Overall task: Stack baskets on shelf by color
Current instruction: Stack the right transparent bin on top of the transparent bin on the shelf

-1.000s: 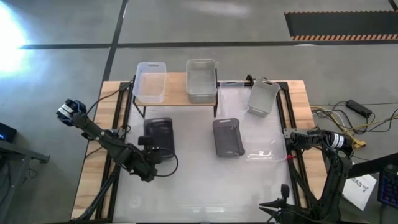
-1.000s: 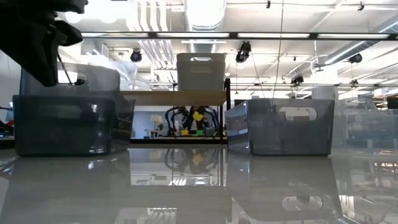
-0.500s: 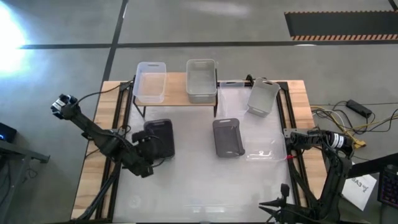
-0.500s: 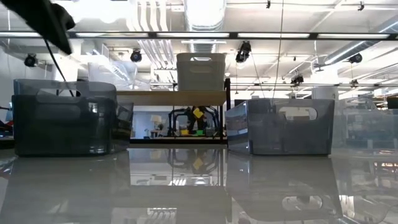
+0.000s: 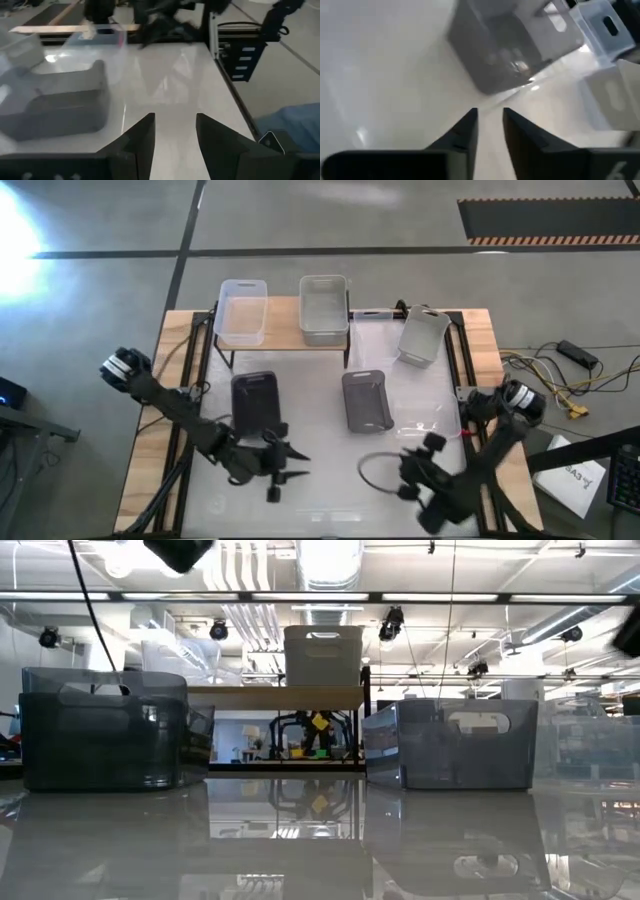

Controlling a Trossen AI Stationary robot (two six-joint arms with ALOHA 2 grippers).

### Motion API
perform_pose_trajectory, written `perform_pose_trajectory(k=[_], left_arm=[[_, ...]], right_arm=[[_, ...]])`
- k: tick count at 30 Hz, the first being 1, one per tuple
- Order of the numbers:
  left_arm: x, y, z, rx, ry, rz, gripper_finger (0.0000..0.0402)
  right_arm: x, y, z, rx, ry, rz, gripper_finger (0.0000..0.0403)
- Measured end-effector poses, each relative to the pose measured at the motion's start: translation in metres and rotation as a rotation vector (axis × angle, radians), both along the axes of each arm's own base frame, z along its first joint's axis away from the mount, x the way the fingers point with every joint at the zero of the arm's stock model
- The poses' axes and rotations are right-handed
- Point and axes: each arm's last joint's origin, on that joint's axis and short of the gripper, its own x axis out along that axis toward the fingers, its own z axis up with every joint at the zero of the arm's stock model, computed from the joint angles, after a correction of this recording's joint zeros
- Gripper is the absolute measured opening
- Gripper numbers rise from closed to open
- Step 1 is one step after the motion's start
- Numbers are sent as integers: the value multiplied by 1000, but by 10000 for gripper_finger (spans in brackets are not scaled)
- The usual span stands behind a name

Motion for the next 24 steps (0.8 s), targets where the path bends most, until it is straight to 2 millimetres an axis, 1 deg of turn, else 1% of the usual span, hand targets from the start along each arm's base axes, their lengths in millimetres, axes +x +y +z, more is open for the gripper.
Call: perform_pose_trajectory(k=[3, 5, 8, 10, 15, 18, 21, 24], left_arm=[[10, -9, -15, 7, 20, -34, 127], [12, -16, -24, 16, 49, -64, 127], [10, -29, -28, 19, 62, -109, 127], [5, -36, -27, 18, 59, -134, 127], [-8, -52, -24, 33, 37, -145, 127], [-14, -59, -22, 37, 24, -150, 127], [-18, -63, -22, 43, 22, -154, 127], [-19, -64, -22, 47, 18, -147, 127]], right_arm=[[17, -18, 4, -2, 100, -4, 128], [25, -29, 8, 3, 154, 4, 158], [30, -42, 13, 7, 181, 9, 191], [33, -51, 17, 51, 185, -4, 202], [32, -67, 11, 199, 137, 6, 197], [30, -78, 2, 286, 106, -3, 187], [28, -89, -5, 315, 54, -32, 174], [23, -96, -10, 344, 45, -66, 154]])
